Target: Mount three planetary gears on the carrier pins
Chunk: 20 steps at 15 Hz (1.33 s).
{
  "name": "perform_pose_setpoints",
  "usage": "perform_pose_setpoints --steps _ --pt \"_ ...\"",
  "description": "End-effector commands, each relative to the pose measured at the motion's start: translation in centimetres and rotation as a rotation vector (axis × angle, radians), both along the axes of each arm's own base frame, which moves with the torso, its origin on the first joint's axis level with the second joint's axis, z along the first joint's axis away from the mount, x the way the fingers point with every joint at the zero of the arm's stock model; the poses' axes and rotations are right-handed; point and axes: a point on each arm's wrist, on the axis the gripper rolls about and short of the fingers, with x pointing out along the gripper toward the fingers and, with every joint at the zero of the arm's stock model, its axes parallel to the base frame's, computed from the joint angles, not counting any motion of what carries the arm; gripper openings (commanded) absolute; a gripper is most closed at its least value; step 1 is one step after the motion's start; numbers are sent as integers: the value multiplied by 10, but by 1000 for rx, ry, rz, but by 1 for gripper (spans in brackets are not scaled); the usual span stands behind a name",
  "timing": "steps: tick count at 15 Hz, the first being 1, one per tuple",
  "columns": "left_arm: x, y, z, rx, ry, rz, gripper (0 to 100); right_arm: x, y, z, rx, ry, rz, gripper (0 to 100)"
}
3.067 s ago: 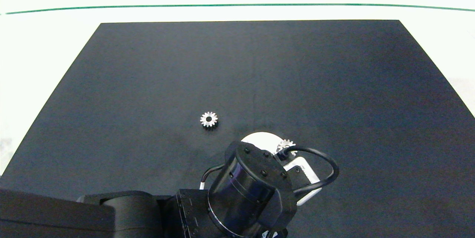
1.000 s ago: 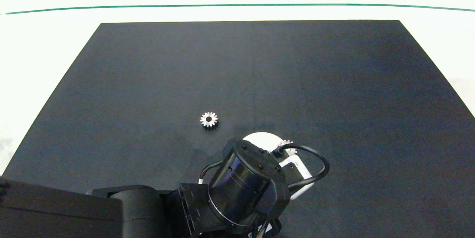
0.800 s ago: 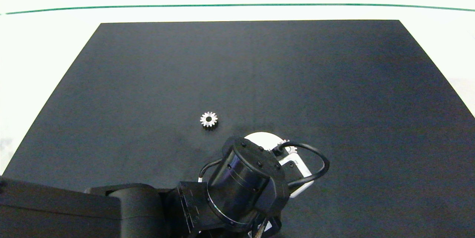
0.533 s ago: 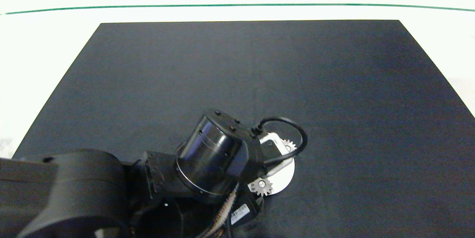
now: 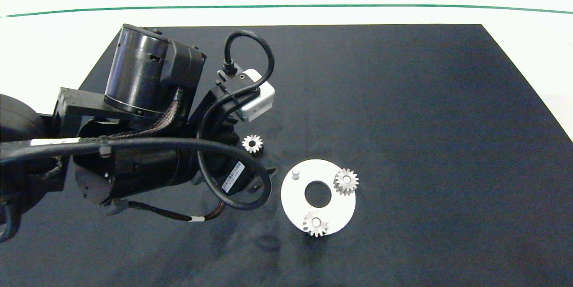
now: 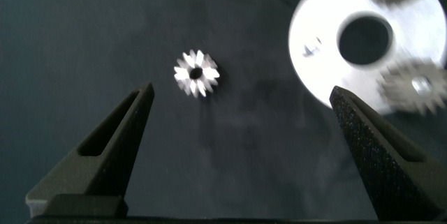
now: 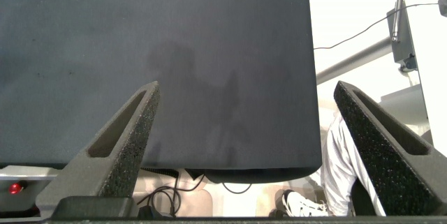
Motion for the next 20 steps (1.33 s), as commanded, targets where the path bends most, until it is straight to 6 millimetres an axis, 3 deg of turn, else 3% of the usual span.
perform_pose_setpoints --steps 1,5,12,15,20 --pt "35 -5 -20 -13 -5 19 100 0 0 0 -9 6 -1 100" --pt "56 -9 -40 5 34 12 100 0 0 0 -9 3 -1 100" --pt "75 -6 -49 8 39 12 100 -1 -1 0 -8 -1 0 100" --pt "84 8 -50 19 40 32 94 -1 -1 1 -7 -4 0 100" --pt "85 11 -52 15 49 29 85 -1 -1 1 -9 -4 0 100"
